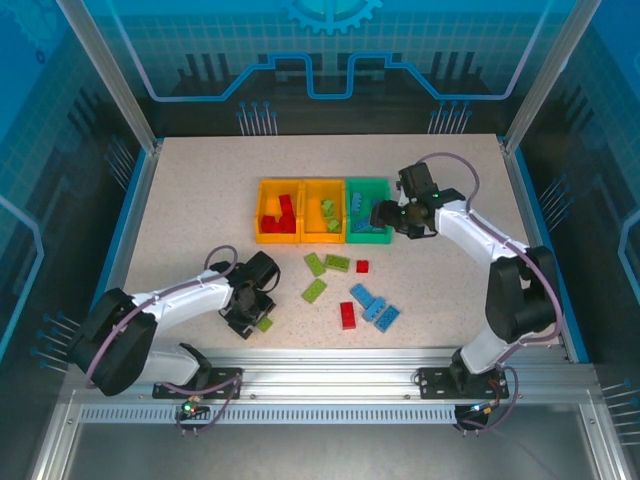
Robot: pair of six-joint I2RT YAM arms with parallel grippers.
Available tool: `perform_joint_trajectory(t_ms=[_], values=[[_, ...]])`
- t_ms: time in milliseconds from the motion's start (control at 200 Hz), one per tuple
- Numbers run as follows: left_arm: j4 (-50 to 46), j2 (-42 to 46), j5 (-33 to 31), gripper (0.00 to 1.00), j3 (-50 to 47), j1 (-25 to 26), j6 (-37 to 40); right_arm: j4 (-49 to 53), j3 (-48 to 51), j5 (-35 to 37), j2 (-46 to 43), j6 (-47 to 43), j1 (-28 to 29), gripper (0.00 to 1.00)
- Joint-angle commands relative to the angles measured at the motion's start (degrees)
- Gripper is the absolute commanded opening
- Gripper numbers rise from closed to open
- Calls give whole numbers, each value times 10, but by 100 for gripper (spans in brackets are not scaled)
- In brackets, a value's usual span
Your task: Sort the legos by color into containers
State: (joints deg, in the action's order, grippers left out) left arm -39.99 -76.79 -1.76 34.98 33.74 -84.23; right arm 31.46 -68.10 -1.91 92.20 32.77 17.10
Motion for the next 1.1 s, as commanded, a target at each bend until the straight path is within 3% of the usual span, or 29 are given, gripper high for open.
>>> perform_joint_trajectory(t_ms=[0,100,270,650,900,1005,1096], values=[[182,-30,13,50,-30,-2,3,-5,20,1,-37,4,-16,77],[190,-28,7,49,-27,-2,9,-5,32,2,-48,1,-20,77],[185,-30,-15,33,15,-3,51,-7,48,-1,-54,2,-20,77],[106,-65,-84,34,206,-19,197,-10,104,19,-105,-3,16,77],[94,-194,-64,35,419,-47,358,-6,148,19,-130,14,19,77],[97,-260,-31,36,486,-61,384,-3,156,20,-145,22,23,77],[98,-314,4,42,531,-69,389,-3,159,19,-159,24,30,77]])
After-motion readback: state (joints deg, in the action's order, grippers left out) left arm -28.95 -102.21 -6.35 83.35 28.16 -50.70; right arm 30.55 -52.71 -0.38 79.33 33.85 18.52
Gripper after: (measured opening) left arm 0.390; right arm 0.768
